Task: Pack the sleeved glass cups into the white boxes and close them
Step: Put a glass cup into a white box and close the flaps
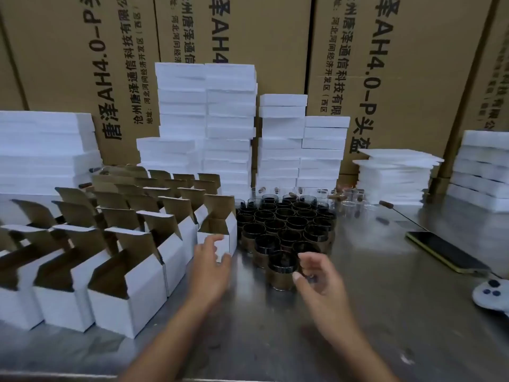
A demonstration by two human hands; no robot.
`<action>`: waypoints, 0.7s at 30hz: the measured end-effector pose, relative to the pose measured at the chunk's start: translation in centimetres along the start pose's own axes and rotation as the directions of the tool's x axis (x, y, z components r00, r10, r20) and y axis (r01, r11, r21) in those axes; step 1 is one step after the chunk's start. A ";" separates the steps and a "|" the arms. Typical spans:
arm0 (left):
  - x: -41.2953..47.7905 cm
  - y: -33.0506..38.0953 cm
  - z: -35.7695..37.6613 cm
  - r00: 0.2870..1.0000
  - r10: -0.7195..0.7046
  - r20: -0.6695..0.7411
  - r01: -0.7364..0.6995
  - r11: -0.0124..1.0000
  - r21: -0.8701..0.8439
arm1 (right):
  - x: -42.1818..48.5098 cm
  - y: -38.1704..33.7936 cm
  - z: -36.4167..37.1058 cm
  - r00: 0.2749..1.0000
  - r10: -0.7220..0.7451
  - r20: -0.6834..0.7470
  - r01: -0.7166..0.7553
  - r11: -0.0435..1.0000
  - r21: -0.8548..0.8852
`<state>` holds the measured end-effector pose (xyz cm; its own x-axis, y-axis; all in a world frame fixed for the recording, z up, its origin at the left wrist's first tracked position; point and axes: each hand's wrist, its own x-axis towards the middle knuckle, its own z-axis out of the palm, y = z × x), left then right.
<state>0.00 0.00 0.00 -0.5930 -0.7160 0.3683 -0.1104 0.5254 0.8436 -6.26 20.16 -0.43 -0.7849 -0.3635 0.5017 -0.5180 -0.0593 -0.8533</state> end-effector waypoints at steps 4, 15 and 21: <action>2.8 -1.5 0.3 0.996 -0.079 -0.040 0.085 0.980 0.178 | 0.3 1.7 0.9 0.999 0.052 -0.006 -0.052 0.990 -0.131; 1.0 -1.0 -1.0 0.966 0.248 -0.079 -0.184 0.867 0.463 | 0.5 3.2 0.8 0.999 0.036 -0.038 -0.039 0.995 -0.092; -4.5 1.3 -2.6 0.938 0.338 -0.074 -0.287 0.880 0.378 | 0.1 2.2 0.7 0.999 0.027 -0.046 -0.029 0.999 -0.043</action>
<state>4.62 2.72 0.39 -0.5350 -0.5285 0.6592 -0.2288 0.8417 0.4891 -7.29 19.36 -2.38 -0.8134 -0.3216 0.4847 -0.5095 -0.0084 -0.8604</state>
